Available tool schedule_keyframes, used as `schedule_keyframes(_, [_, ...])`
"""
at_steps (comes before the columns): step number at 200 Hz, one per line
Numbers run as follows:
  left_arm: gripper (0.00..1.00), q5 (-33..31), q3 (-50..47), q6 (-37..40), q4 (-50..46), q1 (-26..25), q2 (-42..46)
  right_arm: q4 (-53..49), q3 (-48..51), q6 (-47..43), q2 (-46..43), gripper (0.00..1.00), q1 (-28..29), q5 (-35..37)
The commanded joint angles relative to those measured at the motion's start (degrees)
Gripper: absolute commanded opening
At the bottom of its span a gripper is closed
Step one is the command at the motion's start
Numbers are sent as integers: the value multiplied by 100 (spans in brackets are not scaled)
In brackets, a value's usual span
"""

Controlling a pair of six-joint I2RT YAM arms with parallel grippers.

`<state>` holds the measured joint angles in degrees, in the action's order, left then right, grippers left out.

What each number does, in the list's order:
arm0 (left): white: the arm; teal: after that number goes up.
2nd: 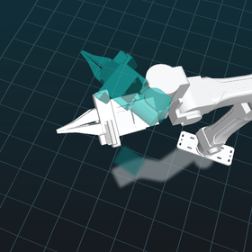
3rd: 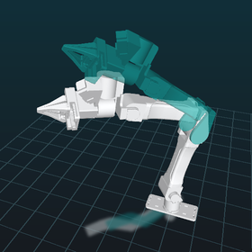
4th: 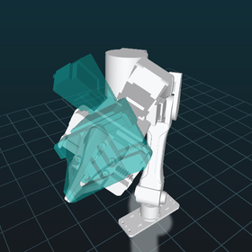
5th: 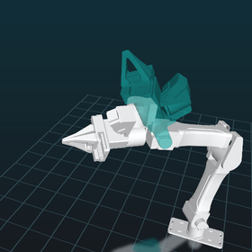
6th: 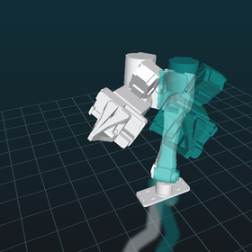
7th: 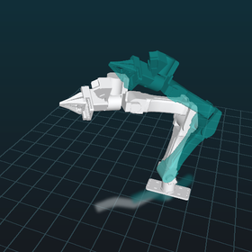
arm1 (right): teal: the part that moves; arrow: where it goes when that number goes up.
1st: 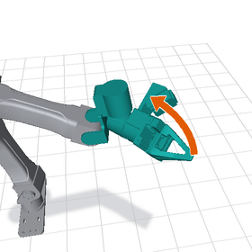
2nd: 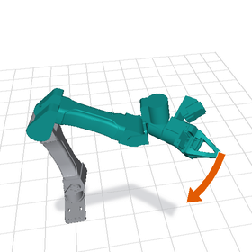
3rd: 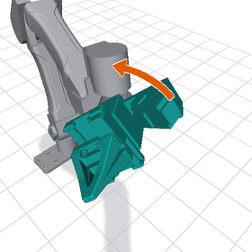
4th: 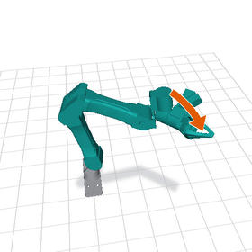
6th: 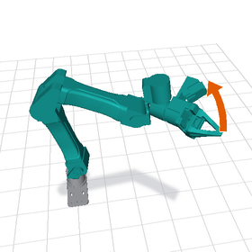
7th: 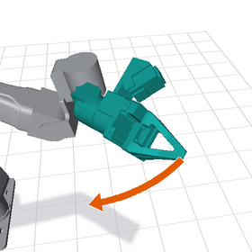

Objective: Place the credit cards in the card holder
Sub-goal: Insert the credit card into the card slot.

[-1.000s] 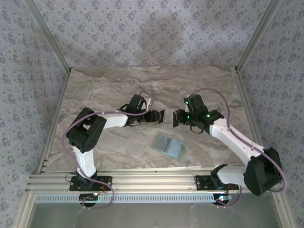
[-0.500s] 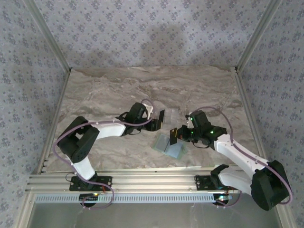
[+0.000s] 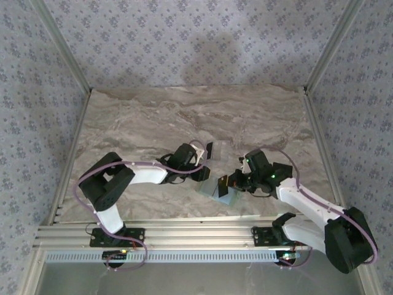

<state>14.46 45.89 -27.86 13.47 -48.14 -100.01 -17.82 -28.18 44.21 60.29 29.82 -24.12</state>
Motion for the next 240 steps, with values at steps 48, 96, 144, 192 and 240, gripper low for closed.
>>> schedule_keyframes(48, [34,-163,52,71,-43,-57,-252,31,233,146,-38,0,15,-163])
schedule_keyframes(96, [34,-158,34,61,-12,-57,-265,257,295,205,130,0,15,-209])
schedule_keyframes(144, [34,-153,-25,26,62,-78,-360,396,330,241,228,0,-28,-259])
schedule_keyframes(192, [30,-239,-201,-26,125,-141,-335,644,428,289,415,0,-167,-304])
schedule_keyframes(240, [23,-318,-378,-105,221,-204,-439,691,462,242,582,0,-216,-216])
